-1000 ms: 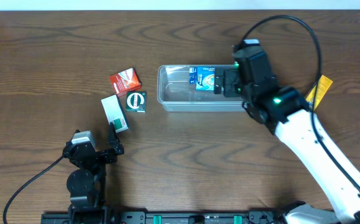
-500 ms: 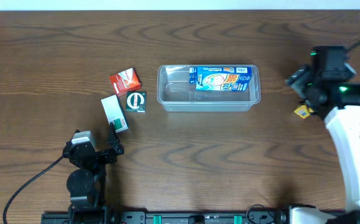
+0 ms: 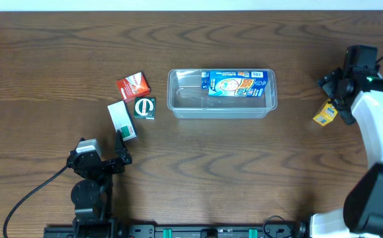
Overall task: Pack container
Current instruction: 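Lift the right gripper and move right toward the yellow box, then grasp the yellow WOODS box with the right gripper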
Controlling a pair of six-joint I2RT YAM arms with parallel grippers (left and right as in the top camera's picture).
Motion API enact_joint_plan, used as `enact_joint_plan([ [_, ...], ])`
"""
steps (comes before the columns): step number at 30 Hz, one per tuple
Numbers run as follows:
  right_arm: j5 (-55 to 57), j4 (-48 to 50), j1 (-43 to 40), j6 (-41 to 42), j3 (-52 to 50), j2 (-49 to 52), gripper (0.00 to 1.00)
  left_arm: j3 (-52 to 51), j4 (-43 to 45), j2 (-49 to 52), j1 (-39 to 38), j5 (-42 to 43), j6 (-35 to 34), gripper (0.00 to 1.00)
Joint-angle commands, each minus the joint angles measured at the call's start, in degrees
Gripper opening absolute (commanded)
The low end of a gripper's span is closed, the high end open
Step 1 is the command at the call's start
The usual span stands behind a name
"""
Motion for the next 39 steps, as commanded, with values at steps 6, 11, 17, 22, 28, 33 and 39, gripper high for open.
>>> enact_joint_plan([
  [6,-0.2,3.5,-0.7,-4.4,-0.1,8.1,0.99,-1.2,-2.0,-0.1,0.2,-1.7,0.8,0.98],
  [11,-0.7,5.8,-1.2,-7.6,-0.1,9.4,0.99,-1.2,-2.0,-0.1,0.2,-1.7,0.8,0.98],
  [17,-0.5,7.0,-2.3,-8.9,-0.1,9.6,0.97,-1.2,-2.0,-0.1,0.2,-1.7,0.8,0.98],
  [22,-0.3,8.0,-3.2,-10.4,-0.2,11.1,0.95,-1.2,-2.0,-0.1,0.2,-1.7,0.8,0.98],
  [28,-0.2,9.0,-4.0,-11.0,-0.2,14.6,0.89,-1.2,-2.0,-0.1,0.2,-1.7,0.8,0.98],
  [33,-0.2,9.5,-4.0,-11.0,-0.2,15.5,0.64,-1.2,-2.0,-0.1,0.2,-1.7,0.8,0.98],
  [39,0.3,9.7,-4.0,-11.0,-0.2,15.5,0.51,-1.2,-2.0,-0.1,0.2,-1.7,0.8,0.98],
])
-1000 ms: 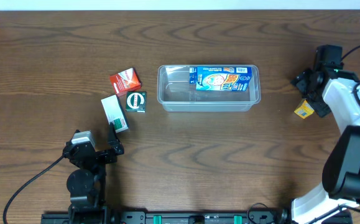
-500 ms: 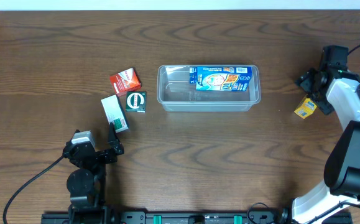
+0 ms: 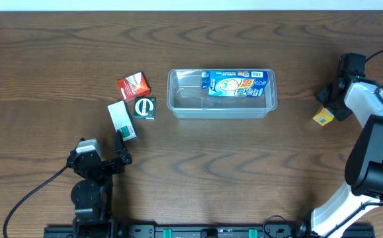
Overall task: Pack container
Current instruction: 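Grasp the yellow WOODS box with the right gripper, then carry the yellow box left over the container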
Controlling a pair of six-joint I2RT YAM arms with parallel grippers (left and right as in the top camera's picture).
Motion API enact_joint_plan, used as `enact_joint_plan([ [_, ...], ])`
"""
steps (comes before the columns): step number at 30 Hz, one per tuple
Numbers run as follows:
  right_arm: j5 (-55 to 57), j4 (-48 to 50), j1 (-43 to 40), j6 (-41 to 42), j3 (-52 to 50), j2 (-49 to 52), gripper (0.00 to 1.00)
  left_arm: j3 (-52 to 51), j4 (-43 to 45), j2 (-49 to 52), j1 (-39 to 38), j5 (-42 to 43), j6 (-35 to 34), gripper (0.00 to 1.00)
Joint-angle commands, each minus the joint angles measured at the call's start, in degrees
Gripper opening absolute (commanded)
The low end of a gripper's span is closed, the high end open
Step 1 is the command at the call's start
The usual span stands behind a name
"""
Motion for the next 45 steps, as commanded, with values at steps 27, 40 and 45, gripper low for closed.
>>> enact_joint_plan([
  [27,-5.2,-6.2,1.2,-4.7,0.0,-22.8,0.33,-1.2,-2.0,-0.1,0.2,-1.7,0.8,0.98],
  [40,-1.5,-5.8,21.0,6.3,0.0,-31.0,0.37,-1.2,-2.0,-0.1,0.2,-1.7,0.8,0.98],
  [45,5.1,-5.7,29.0,12.5,0.0,-30.3,0.36,-1.2,-2.0,-0.1,0.2,-1.7,0.8,0.98],
])
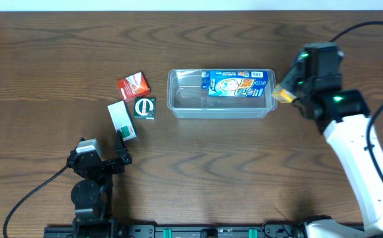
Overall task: Pack container
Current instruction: 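Carry the yellow box left over the container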
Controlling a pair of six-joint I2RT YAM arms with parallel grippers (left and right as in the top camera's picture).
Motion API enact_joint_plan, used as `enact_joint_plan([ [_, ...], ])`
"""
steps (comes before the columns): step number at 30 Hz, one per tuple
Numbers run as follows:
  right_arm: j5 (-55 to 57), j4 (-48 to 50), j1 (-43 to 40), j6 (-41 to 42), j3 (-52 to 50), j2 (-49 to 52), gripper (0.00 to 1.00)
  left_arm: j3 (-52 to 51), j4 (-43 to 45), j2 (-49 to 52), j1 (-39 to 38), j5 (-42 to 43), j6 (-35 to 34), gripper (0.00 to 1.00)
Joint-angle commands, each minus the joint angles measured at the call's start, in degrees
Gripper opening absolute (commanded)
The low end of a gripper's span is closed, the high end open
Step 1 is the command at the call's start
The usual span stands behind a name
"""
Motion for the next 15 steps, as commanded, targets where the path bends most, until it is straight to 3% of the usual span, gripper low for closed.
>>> enact_joint_plan([
  [1,7.2,0.4,4.3,7.0,0.4,0.4,0.36,-1.2,-2.0,-0.1,0.2,-1.7,0.8,0.98],
  [15,12.0,1.1,14.6,36.6,0.4,12.8,0.40,-1.2,-2.0,-0.1,0.2,-1.7,0.8,0.98],
])
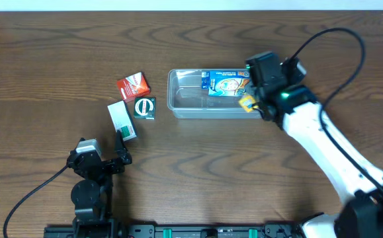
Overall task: Pack container
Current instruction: 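Carry the yellow box left over the container, then lower the yellow box into the container beside the blue box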
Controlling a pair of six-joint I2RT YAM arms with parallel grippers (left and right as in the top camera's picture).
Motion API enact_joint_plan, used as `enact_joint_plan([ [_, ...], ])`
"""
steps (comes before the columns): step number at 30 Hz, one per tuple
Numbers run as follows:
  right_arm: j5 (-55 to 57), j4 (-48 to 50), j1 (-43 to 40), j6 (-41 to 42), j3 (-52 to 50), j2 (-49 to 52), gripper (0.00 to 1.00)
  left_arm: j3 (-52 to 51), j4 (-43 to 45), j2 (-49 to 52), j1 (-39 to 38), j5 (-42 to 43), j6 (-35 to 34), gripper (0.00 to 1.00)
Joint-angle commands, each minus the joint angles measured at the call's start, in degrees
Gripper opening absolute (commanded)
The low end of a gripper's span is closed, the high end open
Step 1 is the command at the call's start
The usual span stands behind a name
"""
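Note:
A clear plastic container (198, 99) sits mid-table with a blue packet (225, 83) lying in its right half. My right gripper (249, 100) hangs over the container's right end, shut on a small yellow packet (246, 102). To the left lie a red packet (133, 84), a dark green round-logo packet (144, 107) and a white-and-green box (121, 119). My left gripper (120, 151) rests at the lower left near the white box; whether it is open or shut does not show.
The right arm (317, 142) stretches diagonally from the lower right across the table to the container. A black cable (337, 39) loops above it. The left arm's base (88, 185) stands at the front left edge.
My right gripper has moved left with the yellow packet, from just outside the container's right end to over its right portion. The left arm and the loose packets are unchanged.
At first my right gripper was at the far right edge by the yellow packet on the table. Then it was down at the packet. Later it held the packet beside the container's right end, and now over the container.

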Motion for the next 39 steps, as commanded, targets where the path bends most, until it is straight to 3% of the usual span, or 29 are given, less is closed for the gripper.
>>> enact_joint_plan([
  [1,2.8,1.4,2.2,10.1,0.4,2.6,0.40,-1.2,-2.0,-0.1,0.2,-1.7,0.8,0.98],
  [17,3.4,6.4,5.5,12.3,0.4,4.9,0.41,-1.2,-2.0,-0.1,0.2,-1.7,0.8,0.98],
  [24,3.4,6.2,5.5,18.4,0.4,5.9,0.42,-1.2,-2.0,-0.1,0.2,-1.7,0.8,0.98],
  [39,1.6,9.2,5.5,15.3,0.4,6.0,0.57,-1.2,-2.0,-0.1,0.2,-1.7,0.8,0.98],
])
